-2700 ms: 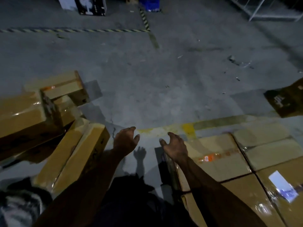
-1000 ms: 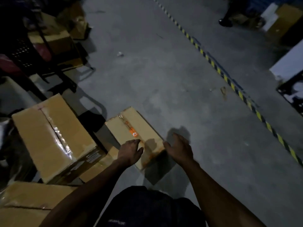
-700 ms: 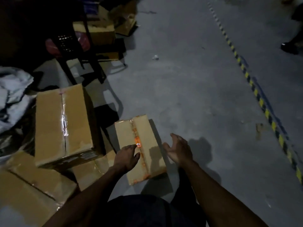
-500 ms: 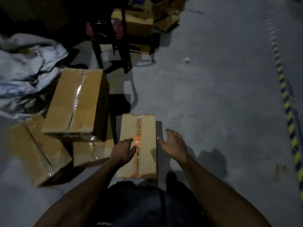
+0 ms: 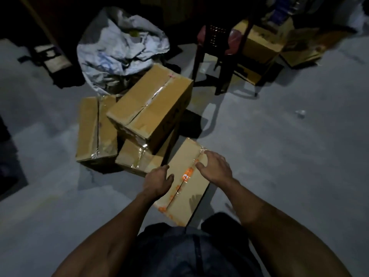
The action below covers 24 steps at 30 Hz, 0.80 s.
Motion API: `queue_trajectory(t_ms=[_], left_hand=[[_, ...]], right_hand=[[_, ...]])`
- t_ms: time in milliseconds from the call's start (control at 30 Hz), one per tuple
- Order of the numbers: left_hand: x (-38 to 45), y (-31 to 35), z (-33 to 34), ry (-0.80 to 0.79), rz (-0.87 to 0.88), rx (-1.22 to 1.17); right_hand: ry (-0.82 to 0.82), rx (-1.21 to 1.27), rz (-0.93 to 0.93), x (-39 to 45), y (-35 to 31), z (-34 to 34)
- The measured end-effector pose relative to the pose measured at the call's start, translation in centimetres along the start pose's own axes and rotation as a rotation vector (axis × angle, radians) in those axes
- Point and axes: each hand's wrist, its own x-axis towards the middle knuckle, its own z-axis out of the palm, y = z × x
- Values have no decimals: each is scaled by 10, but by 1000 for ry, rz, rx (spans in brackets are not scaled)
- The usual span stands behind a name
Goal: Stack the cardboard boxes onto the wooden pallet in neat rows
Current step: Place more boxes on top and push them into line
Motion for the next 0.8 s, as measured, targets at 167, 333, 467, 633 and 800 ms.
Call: queue_trajectory(t_ms=[167, 333, 467, 633, 800], left_hand=[[7, -2, 8, 52, -164, -137], [36, 19, 48, 100, -442, -349], [81, 44, 97, 178, -789, -659], [125, 67, 168, 466, -1305, -1260], [162, 75, 249, 678, -1698, -1835]], right_hand=[[-111, -110, -145, 37, -16, -2], [-238, -269, -315, 114, -12, 4], [-404, -399, -533, 194, 6, 21], [-576, -556, -747, 280, 31, 51], [-628, -693, -920, 352, 47, 106]])
